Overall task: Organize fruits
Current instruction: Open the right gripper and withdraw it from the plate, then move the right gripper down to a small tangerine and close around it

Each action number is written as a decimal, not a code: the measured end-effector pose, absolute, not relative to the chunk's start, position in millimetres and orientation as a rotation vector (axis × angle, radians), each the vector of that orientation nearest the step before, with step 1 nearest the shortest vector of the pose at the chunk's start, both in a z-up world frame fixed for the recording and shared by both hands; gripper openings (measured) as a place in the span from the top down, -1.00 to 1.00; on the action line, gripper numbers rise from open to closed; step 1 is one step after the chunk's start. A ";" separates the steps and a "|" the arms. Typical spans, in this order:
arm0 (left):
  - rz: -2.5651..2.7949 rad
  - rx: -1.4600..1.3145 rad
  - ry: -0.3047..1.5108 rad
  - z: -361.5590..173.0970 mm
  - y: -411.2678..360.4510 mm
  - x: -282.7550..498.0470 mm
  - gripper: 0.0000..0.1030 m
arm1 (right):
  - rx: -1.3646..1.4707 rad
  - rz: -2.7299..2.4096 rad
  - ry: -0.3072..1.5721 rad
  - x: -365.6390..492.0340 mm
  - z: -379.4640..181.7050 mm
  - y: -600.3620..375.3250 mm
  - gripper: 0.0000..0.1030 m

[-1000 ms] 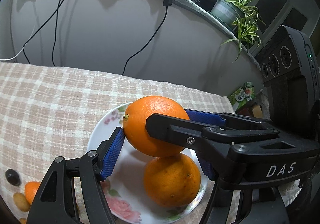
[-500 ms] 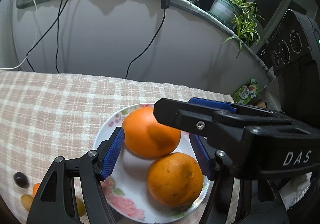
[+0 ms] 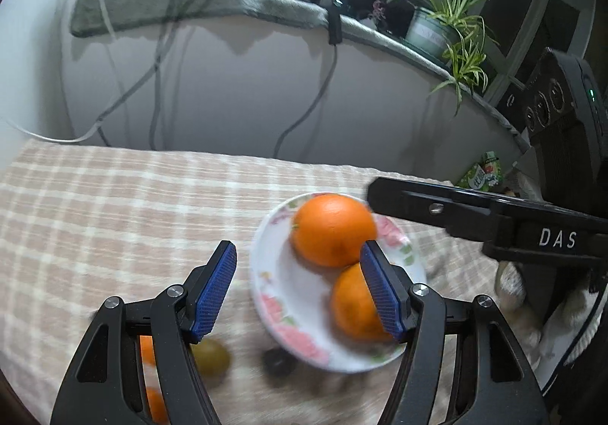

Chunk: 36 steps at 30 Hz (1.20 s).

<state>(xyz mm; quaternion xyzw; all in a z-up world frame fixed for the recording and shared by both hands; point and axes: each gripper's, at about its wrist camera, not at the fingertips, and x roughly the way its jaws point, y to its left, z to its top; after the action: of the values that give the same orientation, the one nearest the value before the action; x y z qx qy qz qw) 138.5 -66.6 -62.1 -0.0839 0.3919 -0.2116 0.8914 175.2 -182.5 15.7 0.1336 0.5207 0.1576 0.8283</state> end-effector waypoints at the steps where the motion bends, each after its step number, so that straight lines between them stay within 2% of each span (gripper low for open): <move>1: -0.430 -0.175 0.799 -60.5 -56.9 133.9 -0.29 | 0.277 0.341 1.094 172.2 17.8 -180.2 -0.41; 7: -0.380 -0.149 0.742 -57.3 -12.2 109.0 -0.29 | 0.195 0.404 1.001 145.5 31.8 -153.6 -0.41; 19: -0.299 -0.178 0.749 -74.7 52.9 64.5 -0.28 | 0.062 0.528 0.976 95.2 28.4 -102.1 -0.41; 22: -0.291 -0.198 0.768 -85.3 60.2 56.1 -0.15 | 0.056 0.554 0.983 86.4 23.5 -94.4 -0.41; 26: -0.296 -0.218 0.798 -98.9 66.3 47.4 0.16 | 0.055 0.585 1.008 75.1 13.3 -83.1 -0.40; 29: -0.304 -0.218 0.816 -105.9 67.1 43.2 0.24 | 0.034 0.609 1.022 65.7 5.1 -72.2 -0.16; 36: -0.298 -0.168 0.860 -121.4 63.9 40.7 0.29 | -0.025 0.678 1.074 53.3 -17.6 -47.5 0.14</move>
<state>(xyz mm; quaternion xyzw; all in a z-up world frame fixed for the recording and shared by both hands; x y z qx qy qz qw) 40.7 63.9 -121.4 -0.0808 0.4147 -0.1439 0.8949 53.3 -47.5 -17.6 -0.0116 0.5016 0.3167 0.8050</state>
